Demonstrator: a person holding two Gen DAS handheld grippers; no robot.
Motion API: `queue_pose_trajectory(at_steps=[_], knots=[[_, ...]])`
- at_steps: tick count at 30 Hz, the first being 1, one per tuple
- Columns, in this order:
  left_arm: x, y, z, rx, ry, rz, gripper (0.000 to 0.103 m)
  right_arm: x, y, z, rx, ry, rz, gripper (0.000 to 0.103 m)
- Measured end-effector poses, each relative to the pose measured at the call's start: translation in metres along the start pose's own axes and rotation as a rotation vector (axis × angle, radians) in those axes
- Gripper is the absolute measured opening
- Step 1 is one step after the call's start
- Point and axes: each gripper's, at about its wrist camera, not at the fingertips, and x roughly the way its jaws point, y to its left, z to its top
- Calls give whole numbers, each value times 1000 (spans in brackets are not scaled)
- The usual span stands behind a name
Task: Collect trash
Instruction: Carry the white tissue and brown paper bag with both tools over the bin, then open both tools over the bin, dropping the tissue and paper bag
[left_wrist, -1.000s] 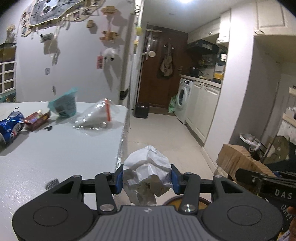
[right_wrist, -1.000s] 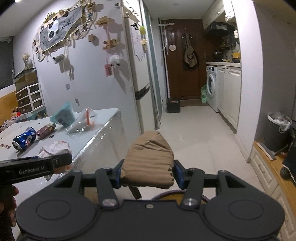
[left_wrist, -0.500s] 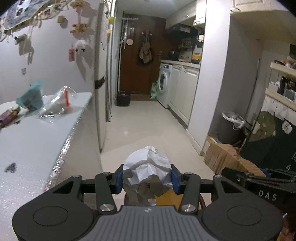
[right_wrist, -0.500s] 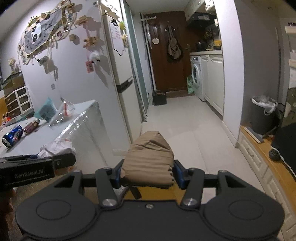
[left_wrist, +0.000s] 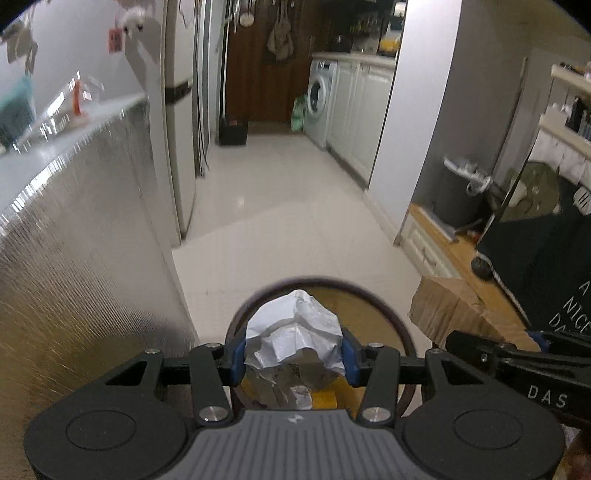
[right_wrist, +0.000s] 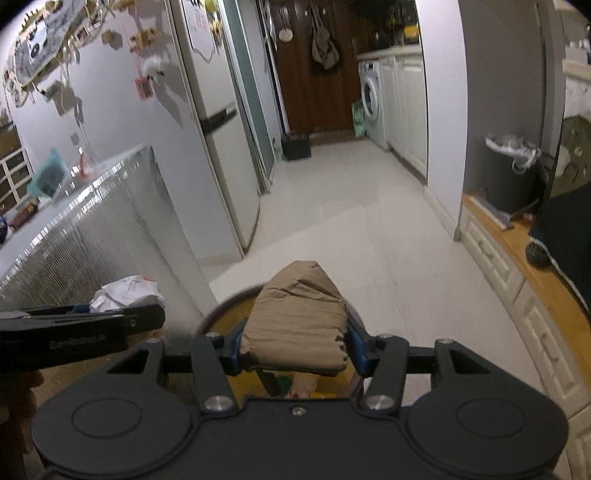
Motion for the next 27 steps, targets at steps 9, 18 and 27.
queue_pose_trajectory(at_steps=[9, 18, 27], knots=[[55, 12, -10, -38, 109, -12, 50, 63, 2, -15, -18, 150, -9, 56], [94, 27, -13, -89, 155, -22, 50, 118, 10, -18, -82, 257, -26, 58], [114, 31, -18, -96, 197, -37, 51, 139, 4, -17, -114, 276, -13, 72]])
